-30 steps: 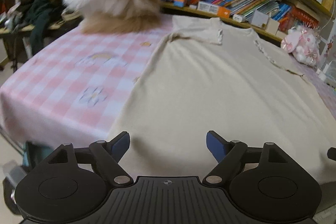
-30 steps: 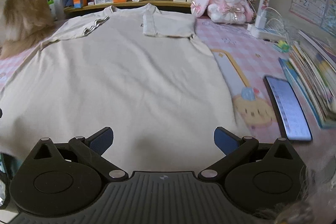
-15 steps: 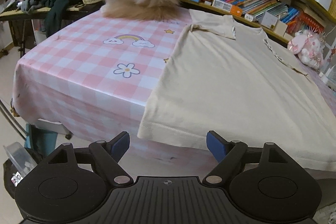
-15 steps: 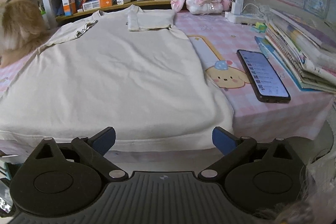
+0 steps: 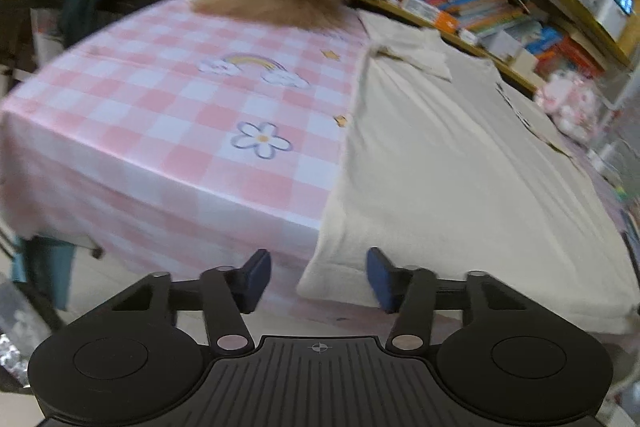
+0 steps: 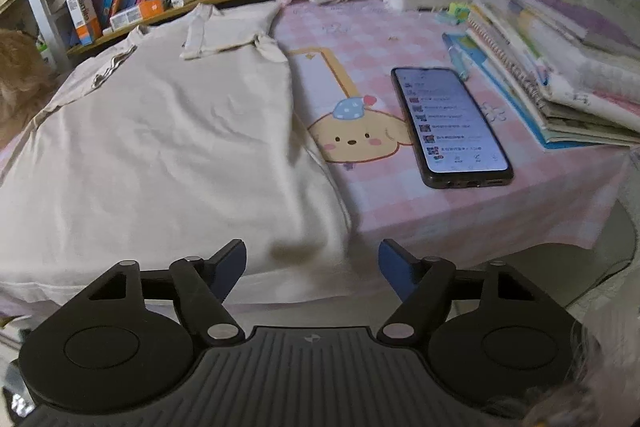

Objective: Fold clothes

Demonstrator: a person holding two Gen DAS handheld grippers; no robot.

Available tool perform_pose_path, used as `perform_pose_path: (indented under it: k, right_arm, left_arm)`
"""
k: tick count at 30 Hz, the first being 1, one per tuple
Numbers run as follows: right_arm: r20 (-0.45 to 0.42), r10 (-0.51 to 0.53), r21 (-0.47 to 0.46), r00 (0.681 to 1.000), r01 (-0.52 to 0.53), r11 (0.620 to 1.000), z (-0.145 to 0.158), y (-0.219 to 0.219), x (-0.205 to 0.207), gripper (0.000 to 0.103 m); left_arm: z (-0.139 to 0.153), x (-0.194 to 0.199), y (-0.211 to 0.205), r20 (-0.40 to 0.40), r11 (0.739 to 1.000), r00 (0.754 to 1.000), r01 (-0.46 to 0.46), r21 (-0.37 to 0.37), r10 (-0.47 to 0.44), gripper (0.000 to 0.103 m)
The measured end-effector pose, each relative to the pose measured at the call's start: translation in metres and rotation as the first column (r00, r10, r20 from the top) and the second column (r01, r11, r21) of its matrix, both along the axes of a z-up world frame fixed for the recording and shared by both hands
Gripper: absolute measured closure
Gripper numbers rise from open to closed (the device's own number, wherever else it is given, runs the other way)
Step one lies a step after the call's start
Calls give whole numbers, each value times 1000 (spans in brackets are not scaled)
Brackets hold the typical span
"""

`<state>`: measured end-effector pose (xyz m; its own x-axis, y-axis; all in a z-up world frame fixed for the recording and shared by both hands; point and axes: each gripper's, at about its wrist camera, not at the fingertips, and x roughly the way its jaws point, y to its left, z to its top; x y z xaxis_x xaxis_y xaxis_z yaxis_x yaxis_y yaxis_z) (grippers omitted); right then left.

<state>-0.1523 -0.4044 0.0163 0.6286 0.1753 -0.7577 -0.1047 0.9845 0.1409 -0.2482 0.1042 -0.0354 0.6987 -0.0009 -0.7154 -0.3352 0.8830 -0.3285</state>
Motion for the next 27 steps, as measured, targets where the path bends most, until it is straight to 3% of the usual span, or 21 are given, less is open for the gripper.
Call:
perform_pose_path:
  k: [4, 10, 13, 14, 15, 16, 18, 22, 24, 25, 27]
  right_arm:
    - [-90, 76, 55, 993, -71, 996, -2, -15, 19, 40]
    - [-227, 170, 176, 959, -131, 976, -11, -35, 48, 48]
    - [-263, 195, 220, 945, -139, 966, -14, -40, 58, 55]
    - [-272, 207, 235, 940, -144, 961, -14, -41, 60, 69]
    - [-274, 224, 249, 935, -155, 956, -11, -42, 60, 89]
    - [-268, 239, 258, 933, -169, 951, -7, -42, 59, 95]
    - [-245, 267, 272, 932, -198, 942, 4, -42, 53, 96]
    - [-249, 288, 290, 925, -212, 933, 9, -43, 54, 96]
    - [-270, 288, 283, 919, -211, 936, 5, -43, 57, 96]
    - [-278, 286, 279, 917, -208, 937, 3, -43, 59, 95]
    - [-289, 279, 274, 916, -200, 941, -1, -41, 62, 85]
  left_arm:
    - [-10, 10, 16, -33, 994, 997, 61, -96, -64, 60]
    - [-20, 16, 33, -58, 967, 996, 58, -247, -74, 62]
    - [-14, 17, 31, -71, 964, 996, 37, -263, -58, 100]
    - [-9, 16, 28, -69, 964, 996, 35, -262, -55, 100]
    - [-3, 15, 26, -64, 965, 996, 37, -259, -55, 100]
    - [4, 14, 23, -54, 965, 997, 45, -257, -61, 100]
    - [13, 15, 17, -30, 966, 996, 74, -246, -84, 100]
    - [7, 24, 22, -57, 963, 995, 66, -260, -84, 96]
    - [3, 26, 25, -71, 959, 994, 61, -277, -83, 91]
    - [2, 27, 26, -78, 959, 993, 60, -279, -85, 83]
    - [-1, 29, 27, -90, 958, 993, 54, -282, -82, 72]
